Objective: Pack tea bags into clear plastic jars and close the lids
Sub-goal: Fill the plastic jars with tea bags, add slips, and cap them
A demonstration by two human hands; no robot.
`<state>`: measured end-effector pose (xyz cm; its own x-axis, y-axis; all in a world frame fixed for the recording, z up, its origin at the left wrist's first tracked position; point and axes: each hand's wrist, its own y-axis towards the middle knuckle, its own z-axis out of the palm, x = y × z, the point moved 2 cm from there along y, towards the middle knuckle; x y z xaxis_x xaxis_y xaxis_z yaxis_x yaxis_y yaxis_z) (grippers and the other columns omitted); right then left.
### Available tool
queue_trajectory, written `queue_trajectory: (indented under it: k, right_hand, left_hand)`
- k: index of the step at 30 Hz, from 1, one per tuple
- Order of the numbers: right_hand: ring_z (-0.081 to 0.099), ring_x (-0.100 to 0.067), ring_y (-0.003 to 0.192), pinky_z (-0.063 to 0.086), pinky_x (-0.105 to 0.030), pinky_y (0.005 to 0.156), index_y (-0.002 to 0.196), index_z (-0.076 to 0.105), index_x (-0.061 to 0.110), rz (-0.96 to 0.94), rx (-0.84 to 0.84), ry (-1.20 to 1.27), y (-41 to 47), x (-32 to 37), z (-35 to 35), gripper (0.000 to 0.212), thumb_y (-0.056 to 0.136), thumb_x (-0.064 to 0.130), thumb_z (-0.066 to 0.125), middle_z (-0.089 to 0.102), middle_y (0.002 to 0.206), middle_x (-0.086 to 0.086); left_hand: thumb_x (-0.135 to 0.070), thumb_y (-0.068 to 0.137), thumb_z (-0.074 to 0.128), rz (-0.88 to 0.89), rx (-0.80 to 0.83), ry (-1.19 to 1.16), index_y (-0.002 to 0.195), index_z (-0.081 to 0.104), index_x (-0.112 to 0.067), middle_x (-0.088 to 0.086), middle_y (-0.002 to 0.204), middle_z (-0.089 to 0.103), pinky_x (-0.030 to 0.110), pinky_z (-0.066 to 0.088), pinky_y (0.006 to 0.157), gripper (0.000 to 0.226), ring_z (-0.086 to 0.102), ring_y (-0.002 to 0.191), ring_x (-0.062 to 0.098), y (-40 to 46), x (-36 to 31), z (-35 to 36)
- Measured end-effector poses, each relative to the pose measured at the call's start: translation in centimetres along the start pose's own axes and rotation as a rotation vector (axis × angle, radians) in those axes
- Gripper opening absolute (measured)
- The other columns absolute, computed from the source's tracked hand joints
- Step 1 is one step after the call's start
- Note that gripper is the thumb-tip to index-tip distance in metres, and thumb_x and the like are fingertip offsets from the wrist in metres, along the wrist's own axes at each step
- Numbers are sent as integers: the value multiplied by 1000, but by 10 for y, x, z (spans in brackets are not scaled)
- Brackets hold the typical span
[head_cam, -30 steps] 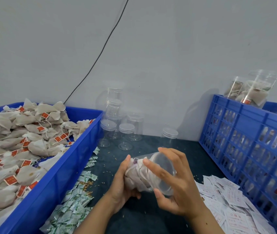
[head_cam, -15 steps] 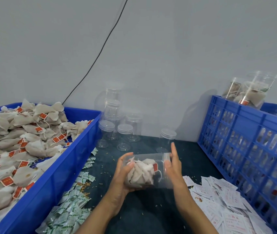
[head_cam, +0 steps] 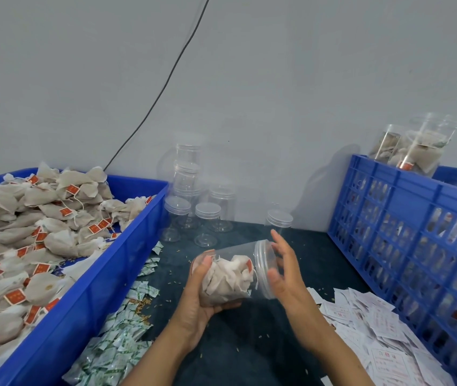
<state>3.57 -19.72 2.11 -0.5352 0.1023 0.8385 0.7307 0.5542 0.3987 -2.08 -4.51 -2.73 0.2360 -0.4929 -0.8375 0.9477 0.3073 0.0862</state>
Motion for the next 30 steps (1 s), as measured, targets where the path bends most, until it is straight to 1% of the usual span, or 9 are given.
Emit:
queue_trajectory:
  k: [2,4,8,10,12,15,20,25,30]
  right_hand:
    - [28,6,135,28,-23,109,143,22,52,-102,-4,-149,-7,2,3,65,84,74,38,30,142,28]
    - [38,4,128,32,-20,103,137,29,53,-60,-85,-148,-14,-6,1,51,90,70,32,38,134,23]
    - [49,-13,122,38,-42,107,131,42,40,216,-37,30,4,-17,2,50,95,65,19,49,134,9]
    - [43,-16,127,33,-36,110,145,32,27,100,-29,90,-5,-13,-5,52,100,52,30,41,148,-7]
    - [34,-10,135,31,-33,112,149,22,29,-5,0,-25,-5,-5,-4,80,84,74,41,31,152,2]
    - [28,4,135,25,-22,109,145,23,43,-139,10,-302,-12,-3,1,61,90,67,34,28,140,29]
    - [42,-2,124,34,-23,102,132,40,36,-19,-183,-221,-5,-11,4,52,91,66,30,41,127,15]
    - [36,9,125,35,-14,97,143,26,36,-188,-198,-407,-14,-2,6,71,86,77,17,34,135,28]
    - [47,-6,117,42,-27,92,138,38,24,-182,-230,-460,-14,-5,9,67,89,64,17,42,128,14]
  left_hand:
    - [-50,79,59,5,-1,4,132,50,-16,16,116,68,38,57,65,64,70,94,32,0,0,1]
    - [-44,79,68,42,-8,32,128,51,-24,12,118,67,40,57,66,56,69,99,32,1,0,0]
    - [-44,75,62,93,-29,108,120,55,-33,-4,107,70,41,58,69,47,69,101,26,1,2,0]
    - [-44,75,62,82,-19,83,122,53,-31,-1,109,70,41,58,67,49,70,98,26,1,3,2]
    - [-45,76,61,76,-19,49,122,53,-28,4,113,69,41,58,65,50,70,96,28,2,3,3]
    - [-46,76,60,68,-22,43,120,54,-27,6,113,69,45,58,67,48,70,93,29,1,2,1]
    - [-42,78,59,86,-10,119,121,53,-26,12,118,65,46,58,70,47,69,98,32,0,2,2]
    - [-47,77,56,70,-16,97,124,52,-21,16,121,64,43,58,65,54,69,96,32,0,2,1]
    - [-49,75,55,54,-26,145,123,51,-18,19,119,63,36,55,57,57,70,85,31,-1,3,0]
